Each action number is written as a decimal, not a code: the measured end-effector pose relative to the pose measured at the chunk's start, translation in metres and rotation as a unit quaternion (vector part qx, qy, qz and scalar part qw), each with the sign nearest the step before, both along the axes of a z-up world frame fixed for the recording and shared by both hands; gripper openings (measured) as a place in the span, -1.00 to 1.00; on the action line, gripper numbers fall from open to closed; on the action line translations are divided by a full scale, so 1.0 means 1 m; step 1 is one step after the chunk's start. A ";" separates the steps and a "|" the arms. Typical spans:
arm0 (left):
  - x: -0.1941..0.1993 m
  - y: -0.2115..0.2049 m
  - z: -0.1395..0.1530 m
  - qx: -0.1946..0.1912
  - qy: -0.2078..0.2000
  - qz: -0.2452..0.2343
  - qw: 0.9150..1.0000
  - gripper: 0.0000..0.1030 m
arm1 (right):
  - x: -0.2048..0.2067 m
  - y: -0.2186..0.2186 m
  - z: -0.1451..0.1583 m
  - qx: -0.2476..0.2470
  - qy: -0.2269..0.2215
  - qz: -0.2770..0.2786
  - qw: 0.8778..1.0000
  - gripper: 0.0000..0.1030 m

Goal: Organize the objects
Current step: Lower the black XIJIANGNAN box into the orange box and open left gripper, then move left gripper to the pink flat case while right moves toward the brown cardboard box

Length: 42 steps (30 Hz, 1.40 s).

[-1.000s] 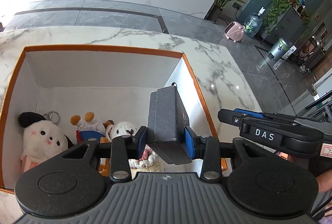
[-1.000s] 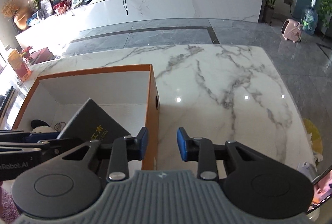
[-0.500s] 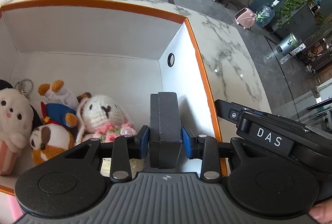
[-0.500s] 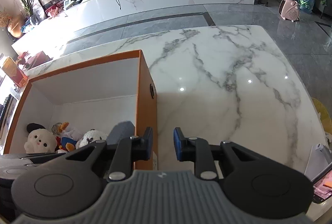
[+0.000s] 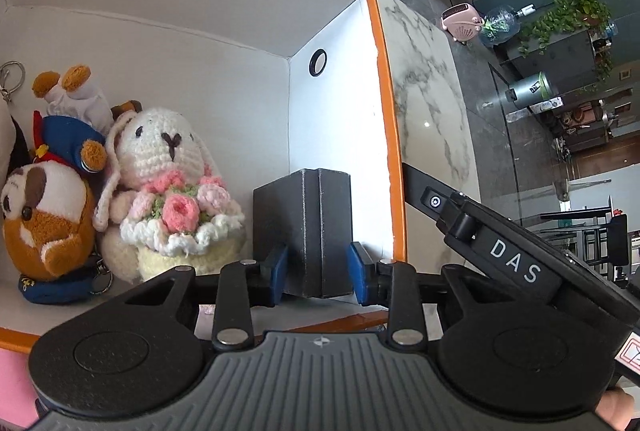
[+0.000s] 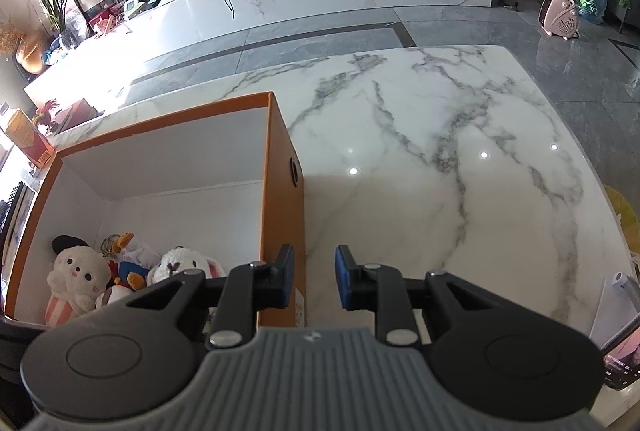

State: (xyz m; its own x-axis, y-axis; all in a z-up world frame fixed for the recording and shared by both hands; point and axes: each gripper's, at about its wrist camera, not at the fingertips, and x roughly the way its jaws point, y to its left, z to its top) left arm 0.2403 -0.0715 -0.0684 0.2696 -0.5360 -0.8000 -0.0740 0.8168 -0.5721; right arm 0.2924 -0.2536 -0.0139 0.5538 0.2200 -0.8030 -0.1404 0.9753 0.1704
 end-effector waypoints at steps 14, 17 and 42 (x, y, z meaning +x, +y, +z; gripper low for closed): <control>-0.036 0.002 0.051 0.060 -0.104 -0.035 0.992 -0.28 | -0.023 0.008 0.021 -0.003 -0.024 0.017 1.000 -0.52; -0.052 -0.001 0.068 0.093 -0.141 -0.044 0.985 -0.28 | -0.034 0.013 0.028 -0.009 -0.035 0.024 0.999 -0.52; -0.171 0.066 0.041 0.205 -0.116 -0.075 0.969 -0.08 | -0.161 0.026 -0.020 0.026 0.042 0.048 0.998 -0.20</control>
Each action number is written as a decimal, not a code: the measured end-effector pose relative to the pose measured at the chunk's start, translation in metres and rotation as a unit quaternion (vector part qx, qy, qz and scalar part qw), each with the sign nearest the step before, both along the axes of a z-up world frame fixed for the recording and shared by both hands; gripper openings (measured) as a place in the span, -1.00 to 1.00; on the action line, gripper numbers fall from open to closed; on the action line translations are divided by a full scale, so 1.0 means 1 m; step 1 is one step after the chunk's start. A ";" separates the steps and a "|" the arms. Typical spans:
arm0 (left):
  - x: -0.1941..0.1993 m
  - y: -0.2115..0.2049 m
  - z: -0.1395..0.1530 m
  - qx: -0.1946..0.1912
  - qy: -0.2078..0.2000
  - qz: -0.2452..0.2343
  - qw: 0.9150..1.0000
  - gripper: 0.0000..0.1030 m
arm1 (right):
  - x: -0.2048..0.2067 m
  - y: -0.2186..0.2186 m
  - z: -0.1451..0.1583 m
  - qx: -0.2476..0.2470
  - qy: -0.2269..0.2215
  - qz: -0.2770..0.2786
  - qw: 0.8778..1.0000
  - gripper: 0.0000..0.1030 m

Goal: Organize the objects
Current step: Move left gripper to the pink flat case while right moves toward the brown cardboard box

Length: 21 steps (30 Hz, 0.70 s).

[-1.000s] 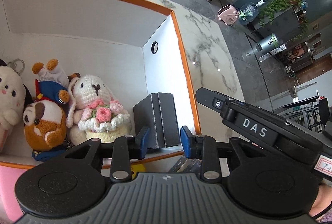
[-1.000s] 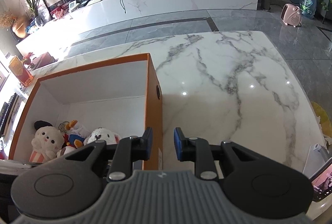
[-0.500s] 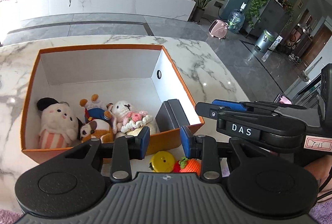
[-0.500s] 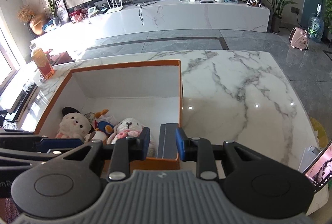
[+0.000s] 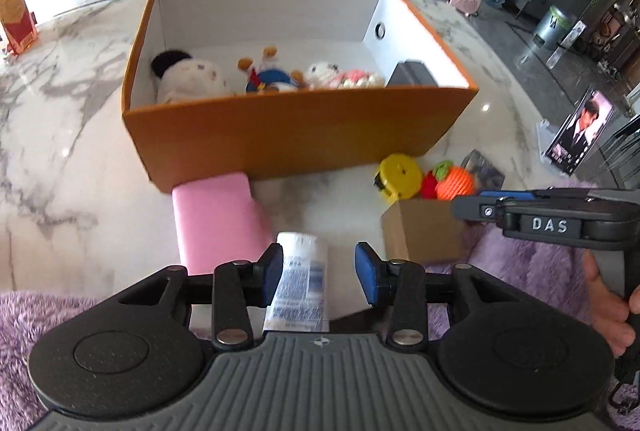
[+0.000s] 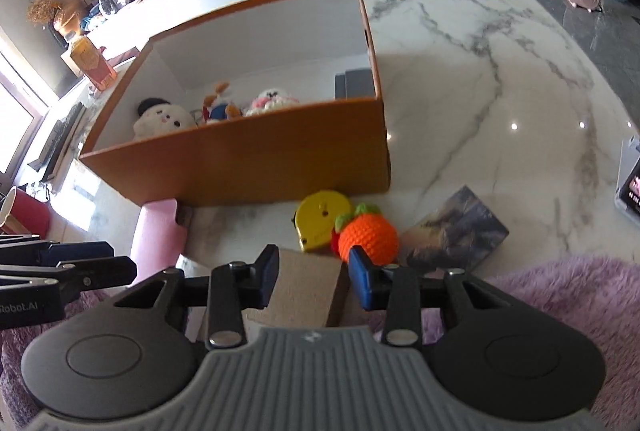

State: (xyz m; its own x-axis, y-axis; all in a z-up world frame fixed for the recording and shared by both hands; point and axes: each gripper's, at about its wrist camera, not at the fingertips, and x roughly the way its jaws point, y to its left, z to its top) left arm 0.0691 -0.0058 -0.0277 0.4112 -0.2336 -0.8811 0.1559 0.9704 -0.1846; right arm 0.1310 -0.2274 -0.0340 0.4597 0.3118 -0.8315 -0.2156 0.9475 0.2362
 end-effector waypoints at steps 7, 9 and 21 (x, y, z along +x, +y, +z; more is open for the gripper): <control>-0.014 0.000 -0.038 0.049 0.034 0.002 0.998 0.12 | -0.010 0.003 -0.014 -0.026 0.009 0.002 1.000 -0.14; -0.014 0.003 -0.038 0.067 0.019 0.011 0.998 0.13 | -0.010 0.004 -0.013 -0.026 0.007 0.002 1.000 -0.12; 0.030 0.059 -0.042 0.037 0.027 0.128 0.991 0.48 | -0.003 0.049 -0.013 -0.021 -0.014 0.051 0.998 -0.10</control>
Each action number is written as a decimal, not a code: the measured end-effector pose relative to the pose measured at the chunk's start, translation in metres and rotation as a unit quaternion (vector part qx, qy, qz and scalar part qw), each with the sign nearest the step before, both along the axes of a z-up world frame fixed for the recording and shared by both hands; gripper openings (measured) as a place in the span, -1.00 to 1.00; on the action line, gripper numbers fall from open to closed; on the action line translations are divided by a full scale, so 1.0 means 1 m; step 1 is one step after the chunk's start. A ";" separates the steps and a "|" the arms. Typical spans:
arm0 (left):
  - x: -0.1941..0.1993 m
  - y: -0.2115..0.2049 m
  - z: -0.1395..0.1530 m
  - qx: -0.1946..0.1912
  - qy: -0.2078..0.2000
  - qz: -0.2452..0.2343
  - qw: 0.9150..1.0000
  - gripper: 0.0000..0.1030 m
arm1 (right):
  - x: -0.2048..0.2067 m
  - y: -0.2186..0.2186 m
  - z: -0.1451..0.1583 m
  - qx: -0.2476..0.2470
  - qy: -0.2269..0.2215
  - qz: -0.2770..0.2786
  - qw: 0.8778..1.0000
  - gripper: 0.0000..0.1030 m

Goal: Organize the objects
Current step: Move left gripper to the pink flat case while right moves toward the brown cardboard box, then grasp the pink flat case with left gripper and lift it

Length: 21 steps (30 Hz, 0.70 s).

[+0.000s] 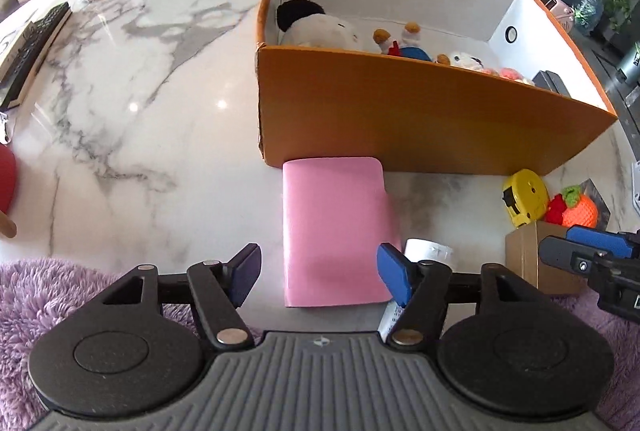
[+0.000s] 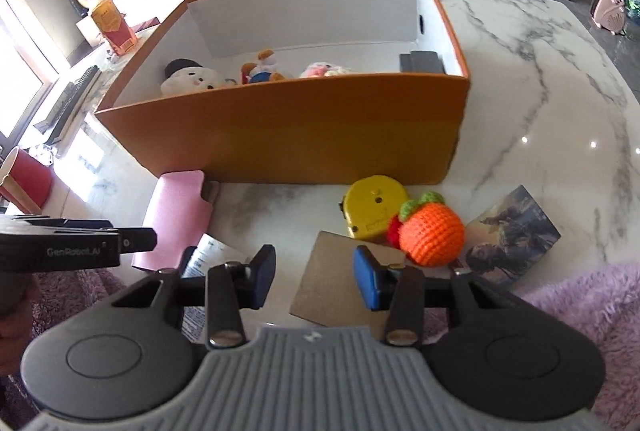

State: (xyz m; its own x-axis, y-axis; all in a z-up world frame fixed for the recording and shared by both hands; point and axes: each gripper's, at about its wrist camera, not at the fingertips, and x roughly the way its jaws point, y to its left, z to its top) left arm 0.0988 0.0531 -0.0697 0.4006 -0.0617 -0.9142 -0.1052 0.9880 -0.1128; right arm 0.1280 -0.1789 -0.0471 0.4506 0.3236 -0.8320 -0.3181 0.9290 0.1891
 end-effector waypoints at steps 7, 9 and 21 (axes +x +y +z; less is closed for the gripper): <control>0.016 0.011 -0.022 -0.047 0.032 0.029 0.998 0.54 | 0.011 0.013 -0.003 -0.013 -0.002 0.009 1.000 -0.10; 0.018 0.015 -0.025 -0.063 0.035 0.035 0.997 0.57 | 0.014 0.010 -0.005 -0.014 0.002 0.002 1.000 -0.10; 0.026 0.011 -0.029 -0.074 0.026 0.023 0.997 0.45 | 0.026 0.028 -0.011 0.004 0.003 0.034 0.999 -0.18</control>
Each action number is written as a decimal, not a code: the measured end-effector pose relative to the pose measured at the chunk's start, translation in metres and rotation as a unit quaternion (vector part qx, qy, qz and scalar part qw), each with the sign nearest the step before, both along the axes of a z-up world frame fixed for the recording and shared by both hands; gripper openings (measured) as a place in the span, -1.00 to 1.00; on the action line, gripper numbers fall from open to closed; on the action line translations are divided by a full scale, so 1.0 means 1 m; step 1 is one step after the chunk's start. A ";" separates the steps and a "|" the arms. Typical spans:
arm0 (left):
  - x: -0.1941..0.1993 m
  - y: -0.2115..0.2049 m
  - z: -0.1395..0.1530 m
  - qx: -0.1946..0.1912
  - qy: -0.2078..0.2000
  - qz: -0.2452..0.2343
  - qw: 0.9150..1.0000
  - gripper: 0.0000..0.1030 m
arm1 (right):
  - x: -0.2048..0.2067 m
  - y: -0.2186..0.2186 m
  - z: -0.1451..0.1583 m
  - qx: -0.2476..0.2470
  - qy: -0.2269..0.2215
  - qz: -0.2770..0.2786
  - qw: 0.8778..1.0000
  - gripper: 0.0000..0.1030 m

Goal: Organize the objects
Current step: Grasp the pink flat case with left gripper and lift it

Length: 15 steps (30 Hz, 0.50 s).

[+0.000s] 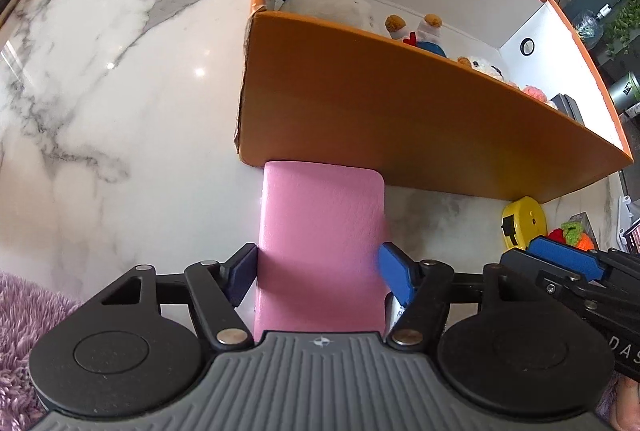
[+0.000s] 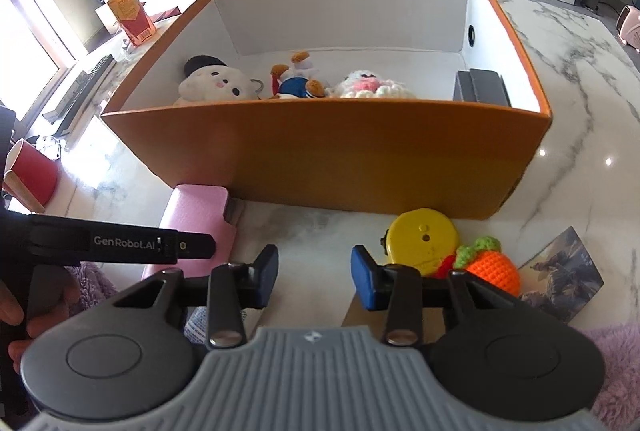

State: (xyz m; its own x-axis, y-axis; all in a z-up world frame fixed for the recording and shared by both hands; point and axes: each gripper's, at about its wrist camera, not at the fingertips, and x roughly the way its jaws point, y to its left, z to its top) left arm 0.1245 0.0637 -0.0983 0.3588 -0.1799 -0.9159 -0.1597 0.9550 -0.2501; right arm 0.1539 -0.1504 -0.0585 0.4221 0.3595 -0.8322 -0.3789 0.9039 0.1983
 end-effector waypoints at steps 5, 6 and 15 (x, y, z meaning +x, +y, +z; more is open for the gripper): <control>-0.002 0.007 0.010 -0.009 -0.002 0.009 1.000 -0.14 | 0.005 0.010 -0.008 0.002 0.008 0.013 1.000 -0.29; -0.002 0.007 0.011 -0.008 -0.003 0.007 1.000 -0.20 | 0.006 0.013 -0.009 0.003 0.010 0.017 1.000 -0.31; -0.009 -0.001 0.029 -0.007 -0.025 -0.008 1.000 -0.60 | 0.007 0.031 -0.030 -0.007 0.035 0.050 0.998 -0.51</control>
State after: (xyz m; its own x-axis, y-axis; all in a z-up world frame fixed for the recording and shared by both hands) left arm 0.1154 0.0623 -0.0693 0.4004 -0.1980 -0.8947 -0.1322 0.9537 -0.2703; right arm 0.1612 -0.1193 -0.0882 0.3256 0.3851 -0.8635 -0.4522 0.8655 0.2155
